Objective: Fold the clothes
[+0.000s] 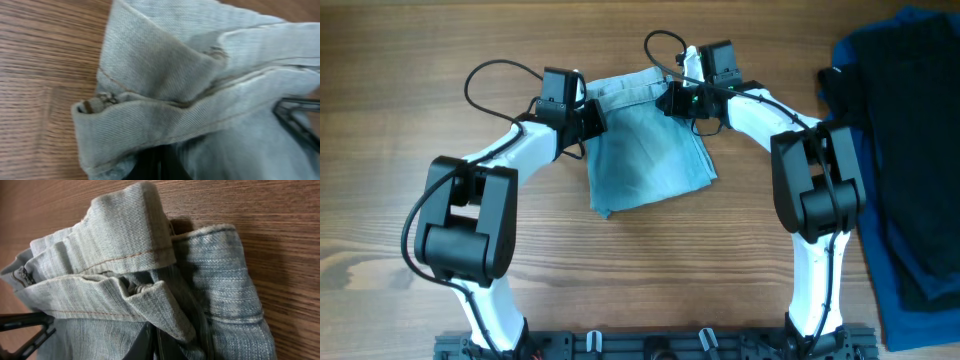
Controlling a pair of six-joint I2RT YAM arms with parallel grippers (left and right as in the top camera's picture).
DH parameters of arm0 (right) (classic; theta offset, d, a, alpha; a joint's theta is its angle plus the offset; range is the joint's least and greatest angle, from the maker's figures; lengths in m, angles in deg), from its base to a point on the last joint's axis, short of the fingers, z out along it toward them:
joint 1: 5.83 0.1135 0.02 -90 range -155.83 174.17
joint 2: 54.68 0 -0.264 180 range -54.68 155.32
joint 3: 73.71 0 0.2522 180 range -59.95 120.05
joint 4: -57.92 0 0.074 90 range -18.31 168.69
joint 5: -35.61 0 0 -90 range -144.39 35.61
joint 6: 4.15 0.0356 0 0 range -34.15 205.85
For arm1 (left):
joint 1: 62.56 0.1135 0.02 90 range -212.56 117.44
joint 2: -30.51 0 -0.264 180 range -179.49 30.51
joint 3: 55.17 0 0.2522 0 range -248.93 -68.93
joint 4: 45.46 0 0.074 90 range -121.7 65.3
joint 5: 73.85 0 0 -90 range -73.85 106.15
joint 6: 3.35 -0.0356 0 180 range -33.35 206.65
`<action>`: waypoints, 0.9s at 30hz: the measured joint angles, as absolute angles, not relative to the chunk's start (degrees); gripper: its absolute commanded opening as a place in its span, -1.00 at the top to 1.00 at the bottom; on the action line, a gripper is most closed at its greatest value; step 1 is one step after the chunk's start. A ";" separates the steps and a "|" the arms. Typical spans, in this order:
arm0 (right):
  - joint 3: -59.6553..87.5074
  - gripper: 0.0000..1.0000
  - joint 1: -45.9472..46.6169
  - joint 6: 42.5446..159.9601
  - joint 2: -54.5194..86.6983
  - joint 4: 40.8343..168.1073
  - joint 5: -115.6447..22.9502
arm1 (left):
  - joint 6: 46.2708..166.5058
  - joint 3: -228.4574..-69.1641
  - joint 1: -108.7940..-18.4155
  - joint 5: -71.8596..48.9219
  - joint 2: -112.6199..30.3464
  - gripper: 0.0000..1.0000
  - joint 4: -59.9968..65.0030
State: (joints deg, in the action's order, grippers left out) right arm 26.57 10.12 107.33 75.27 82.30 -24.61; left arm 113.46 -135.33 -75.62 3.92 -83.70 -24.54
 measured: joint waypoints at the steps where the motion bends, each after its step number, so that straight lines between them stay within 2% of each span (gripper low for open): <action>1: 26.57 0.91 10.09 107.81 75.27 82.30 -24.57 | 113.44 -135.33 -75.68 4.64 -83.92 0.92 -24.68; 6: 26.57 0.91 10.09 108.42 75.14 81.86 -24.35 | 110.75 -135.54 -75.83 6.41 -83.83 0.92 -25.48; 10: 26.53 0.84 9.92 106.37 72.51 83.70 -24.65 | 109.63 -135.72 -75.70 7.22 -77.78 0.92 -22.84; 11: 26.53 0.58 9.66 105.91 70.52 85.44 -25.11 | 109.63 -135.89 -75.66 7.44 -74.55 0.91 -21.68; 12: 26.53 0.19 9.24 105.60 68.05 87.70 -25.97 | 109.66 -136.40 -75.59 7.59 -70.20 0.86 -19.15; 13: 26.53 0.05 8.70 105.12 64.86 90.82 -27.12 | 109.70 -136.96 -75.59 7.79 -66.11 0.84 -16.30; 16: 26.55 -0.13 6.47 104.82 56.36 99.19 -31.67 | 109.81 -138.41 -75.62 7.96 -57.21 0.81 -8.28; 17: 26.66 -0.25 5.09 104.44 52.75 102.56 -33.51 | 109.79 -138.60 -75.62 7.96 -54.70 0.81 -5.22; 20: 27.14 -0.61 0.30 104.01 45.67 110.30 -39.87 | 109.94 -138.91 -76.05 8.05 -52.16 0.82 3.28; 21: 27.16 -0.90 -1.58 104.18 44.30 113.42 -42.27 | 110.11 -138.80 -76.49 8.18 -52.69 0.80 6.45; 22: 27.18 -0.99 -3.11 104.07 43.81 115.19 -44.13 | 110.14 -138.69 -77.10 8.22 -53.30 0.80 8.35; 27: 26.96 -0.99 -8.20 103.96 43.68 119.85 -49.20 | 110.36 -138.63 -81.21 8.71 -57.65 0.77 11.83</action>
